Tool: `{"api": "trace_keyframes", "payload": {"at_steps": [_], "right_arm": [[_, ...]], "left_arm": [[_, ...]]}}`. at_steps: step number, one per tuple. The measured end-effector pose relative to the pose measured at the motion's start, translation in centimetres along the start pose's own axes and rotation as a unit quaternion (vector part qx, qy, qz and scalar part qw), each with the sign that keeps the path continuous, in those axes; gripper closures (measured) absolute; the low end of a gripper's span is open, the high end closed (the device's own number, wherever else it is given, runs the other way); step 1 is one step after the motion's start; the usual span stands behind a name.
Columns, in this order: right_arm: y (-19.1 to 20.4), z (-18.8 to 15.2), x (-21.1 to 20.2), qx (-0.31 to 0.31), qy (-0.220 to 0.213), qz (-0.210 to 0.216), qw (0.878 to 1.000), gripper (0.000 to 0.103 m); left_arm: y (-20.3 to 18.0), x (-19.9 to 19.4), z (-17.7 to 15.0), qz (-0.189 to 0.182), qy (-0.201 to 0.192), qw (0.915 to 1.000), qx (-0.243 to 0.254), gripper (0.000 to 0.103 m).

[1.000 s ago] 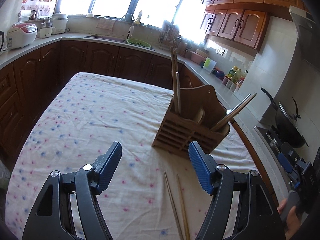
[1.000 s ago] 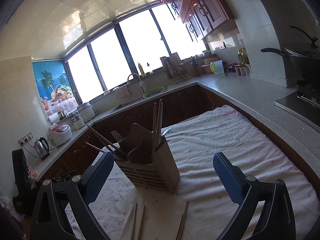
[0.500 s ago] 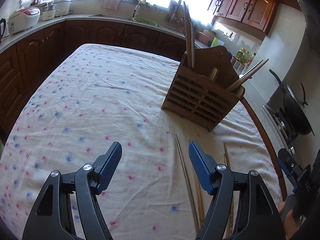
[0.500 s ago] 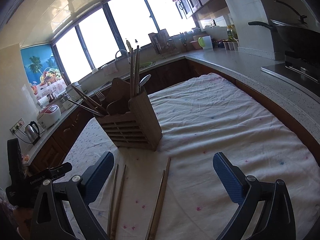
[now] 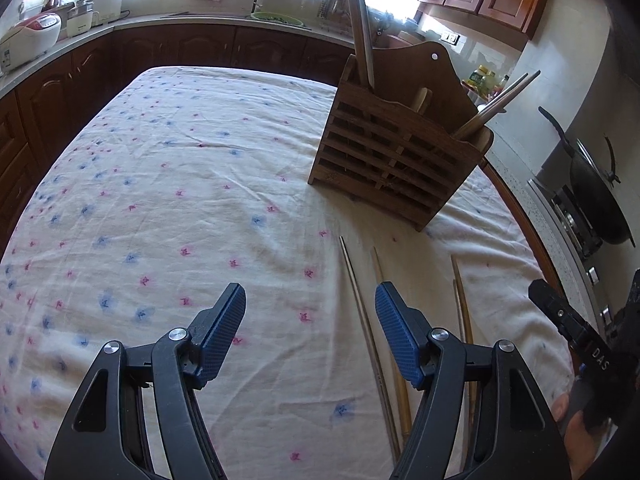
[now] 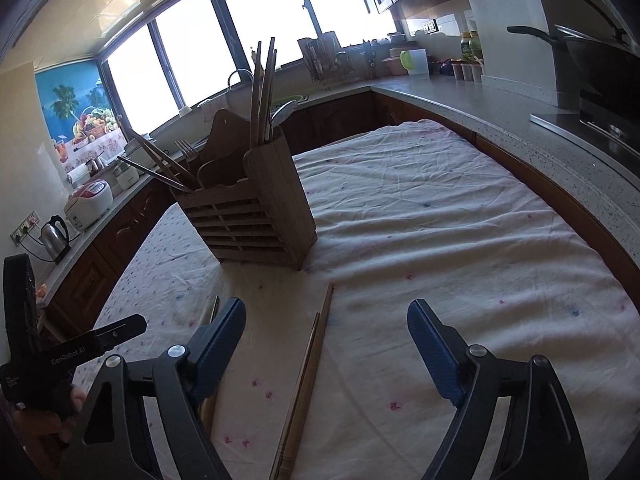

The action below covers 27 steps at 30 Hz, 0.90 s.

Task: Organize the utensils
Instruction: 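Open both grippers and move them back over the remaining chopsticks, then grasp a wooden chopstick with the right gripper while the left grasps a metal one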

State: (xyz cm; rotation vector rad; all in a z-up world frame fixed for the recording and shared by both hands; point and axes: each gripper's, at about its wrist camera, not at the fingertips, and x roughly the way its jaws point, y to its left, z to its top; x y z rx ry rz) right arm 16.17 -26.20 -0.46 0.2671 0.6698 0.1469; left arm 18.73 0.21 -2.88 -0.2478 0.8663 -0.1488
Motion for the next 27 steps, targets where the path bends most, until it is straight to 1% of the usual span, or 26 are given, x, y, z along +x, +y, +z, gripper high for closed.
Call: {"api": "trace_keyframes", "payload": {"at_steps": [1,2,3,4,5,7,11,15,21,25,27], "right_arm": [[0.0,-0.1,0.4,0.000,0.006,0.000,1.000,0.027],[0.0,-0.1,0.7,0.000,0.012,0.000,1.000,0.033],[0.0,-0.1,1.1,-0.001,0.017,0.002,1.000,0.038],[0.0,-0.1,1.4,-0.001,0.023,0.002,1.000,0.045],[0.0,0.0,1.8,-0.001,0.028,0.003,1.000,0.051],[0.0,0.1,2.4,0.001,0.034,0.006,0.999,0.056],[0.0,0.8,3.7,0.000,0.046,0.005,0.999,0.062],[0.1,1.2,5.1,-0.003,0.059,0.003,0.998,0.064],[0.2,1.4,7.6,-0.011,0.084,-0.002,0.996,0.072],[0.3,1.2,9.1,-0.020,0.101,-0.010,0.995,0.080],[0.2,1.2,9.9,-0.021,0.109,-0.014,0.994,0.084]], "left_arm": [[-0.2,0.3,0.0,-0.001,0.005,1.0000,0.003,0.044],[-0.3,0.7,0.1,-0.001,0.011,0.9999,0.006,0.046],[-0.5,1.0,0.1,0.000,0.016,0.9998,0.009,0.051],[-0.6,1.3,0.2,0.000,0.020,0.9997,0.011,0.055],[-0.8,1.6,0.3,0.000,0.024,0.9996,0.013,0.057],[-1.0,2.3,0.6,0.001,0.030,0.9994,0.015,0.062],[-1.4,3.5,1.3,-0.004,0.044,0.9989,0.016,0.063],[-1.7,4.7,2.0,-0.008,0.053,0.9984,0.017,0.067],[-2.2,6.5,2.5,-0.010,0.071,0.9971,0.024,0.074],[-2.5,7.7,2.6,-0.008,0.085,0.9958,0.033,0.083],[-2.6,8.1,2.6,-0.005,0.082,0.9959,0.039,0.084]]}}
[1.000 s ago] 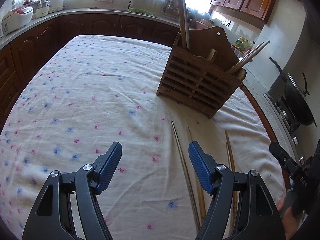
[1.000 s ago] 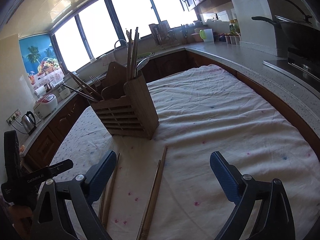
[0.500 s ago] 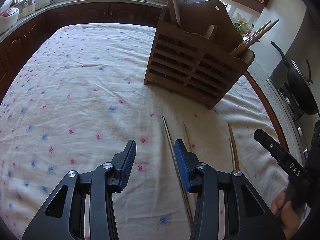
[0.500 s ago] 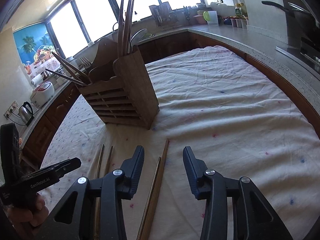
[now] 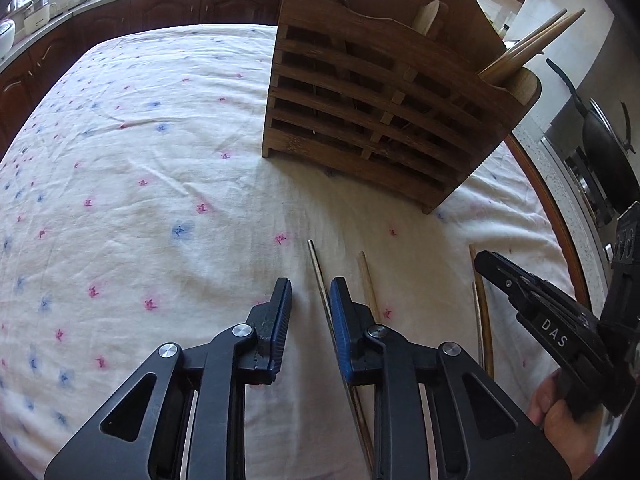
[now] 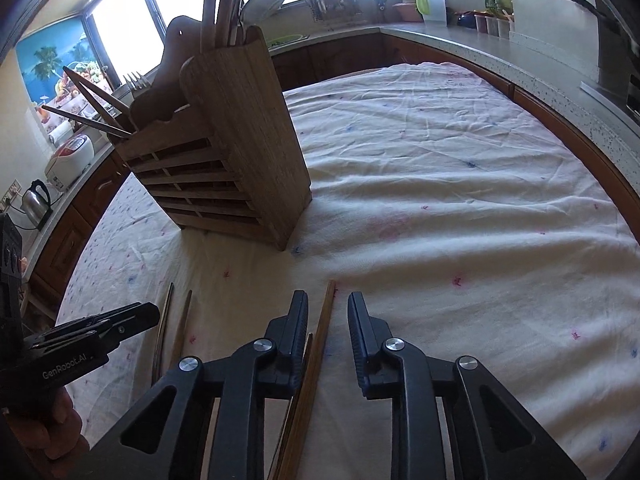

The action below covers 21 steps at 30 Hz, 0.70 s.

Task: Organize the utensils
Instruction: 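Grasp a wooden chopstick with the right gripper while the left grasps a metal one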

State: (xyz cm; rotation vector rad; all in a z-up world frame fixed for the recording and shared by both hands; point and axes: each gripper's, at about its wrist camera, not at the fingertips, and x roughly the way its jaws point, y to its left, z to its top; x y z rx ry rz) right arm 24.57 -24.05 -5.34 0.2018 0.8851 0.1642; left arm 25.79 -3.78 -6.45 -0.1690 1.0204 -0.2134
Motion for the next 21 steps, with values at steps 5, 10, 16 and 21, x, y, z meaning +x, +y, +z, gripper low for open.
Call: {"api": "trace_keyframes", "payload": {"at_steps": [5,10,16,21], "right_arm": [[0.2,0.4,1.3,-0.013,0.009,-0.015,1.000,0.092],[1.1,0.5,1.6,-0.044,0.012,-0.027,0.999,0.096],[0.1,0.5,1.4,-0.032,0.011,-0.015,0.999,0.096],[0.2,0.5,1.5,-0.026,0.015,-0.011,0.999,0.094]], "left_arm": [[-0.9,0.4,0.1,0.004,-0.001,0.9999,0.015,0.084],[-2.5,0.7,-0.4,0.000,0.001,0.9983,0.058,0.096],[-1.6,0.6,-0.2,-0.010,0.013,0.9989,0.043,0.096],[-2.2,1.0,0.0,0.004,0.009,0.9988,0.047,0.095]]}}
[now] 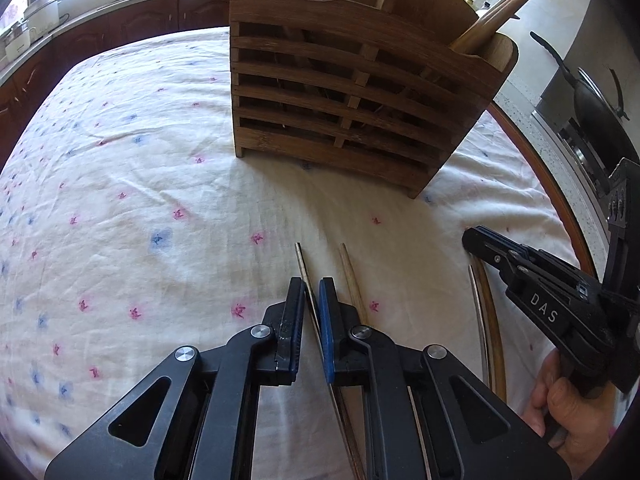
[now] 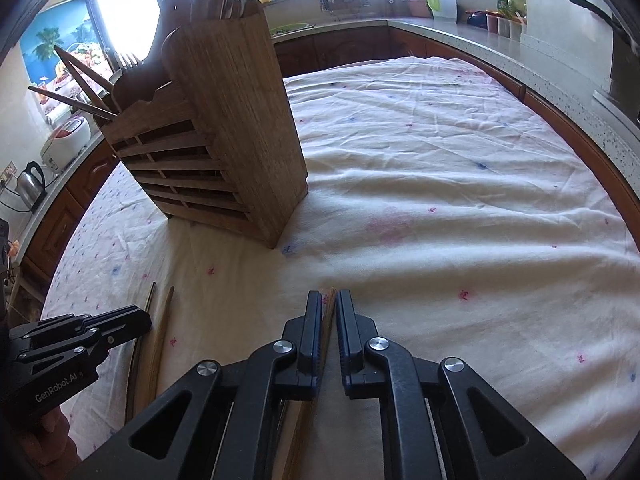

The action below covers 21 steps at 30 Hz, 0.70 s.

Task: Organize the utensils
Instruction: 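Grasp a wooden chopstick with the right gripper while the left grasps a metal one, then lift both chopsticks and lower them into the wooden holder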

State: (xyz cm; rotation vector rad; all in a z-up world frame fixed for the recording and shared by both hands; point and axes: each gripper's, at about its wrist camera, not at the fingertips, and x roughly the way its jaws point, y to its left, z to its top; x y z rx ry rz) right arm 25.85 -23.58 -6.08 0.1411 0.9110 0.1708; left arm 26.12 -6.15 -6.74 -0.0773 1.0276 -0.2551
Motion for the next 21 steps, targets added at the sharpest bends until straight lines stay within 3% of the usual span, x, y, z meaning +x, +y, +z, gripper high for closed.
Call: {"api": "trace_keyframes", "payload": {"at_steps": [5,8,13,21], "right_arm": [[0.0,0.0,0.0,0.000,-0.004,0.002,1.000,0.095],[-0.3,-0.1,-0.3,0.010,-0.006,0.016,1.000,0.097],[0.0,-0.2,-3.6,0.018,-0.037,0.047,0.998,0.098],[1.0,0.4,-12.3,0.009,-0.120,0.085,0.989,0.098]], "left_arm": [[-1.0,0.5,0.6,0.009,-0.007,0.9998,0.014,0.097],[-0.6,-0.3,0.2,-0.004,-0.011,0.9999,0.005,0.099],[0.2,-4.5,-0.7,-0.024,-0.049,0.9985,-0.001,0.099],[1.2,-12.6,-1.2,-0.065,-0.121,0.9904,-0.009,0.099]]}}
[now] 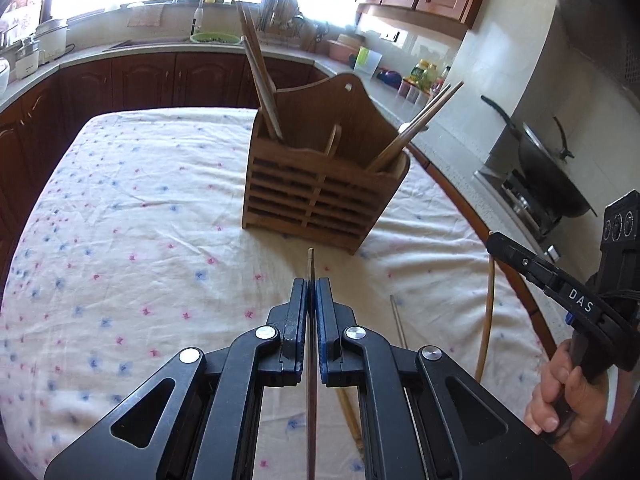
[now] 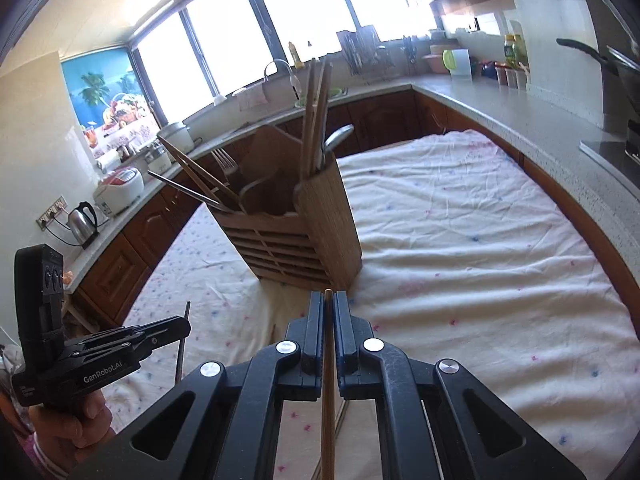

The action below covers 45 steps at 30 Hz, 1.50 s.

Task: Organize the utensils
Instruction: 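Lift both chopsticks and lower them into the wooden holder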

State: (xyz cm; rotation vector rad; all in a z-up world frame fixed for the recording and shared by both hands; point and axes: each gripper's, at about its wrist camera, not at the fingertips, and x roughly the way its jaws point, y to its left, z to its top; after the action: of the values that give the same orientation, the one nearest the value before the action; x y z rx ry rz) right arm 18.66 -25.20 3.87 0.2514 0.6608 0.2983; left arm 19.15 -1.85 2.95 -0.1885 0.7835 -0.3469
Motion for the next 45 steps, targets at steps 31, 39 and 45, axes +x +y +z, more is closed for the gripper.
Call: {"api": "trace_keyframes", "payload": {"at_steps": [31,39,45], "right_arm": [[4.6,5.6,-8.4,-0.030,-0.140,0.035,0.989,0.098],[4.3,8.4,-8.4,-0.028,-0.169,0.034,0.985,0.098],[4.8,11.8,-8.3,-0.030,-0.211,0.029,0.977,0.098]], "left_arm": [[-0.7,-8.8,4.0,-0.008,-0.120,0.9926,0.013,0.099],[-1.7,-9.6,7.9,0.001,-0.161,0.9864,0.033,0.099],[-2.6,-10.0,12.0,0.012,-0.204,0.9777,0.049,0.099]]}}
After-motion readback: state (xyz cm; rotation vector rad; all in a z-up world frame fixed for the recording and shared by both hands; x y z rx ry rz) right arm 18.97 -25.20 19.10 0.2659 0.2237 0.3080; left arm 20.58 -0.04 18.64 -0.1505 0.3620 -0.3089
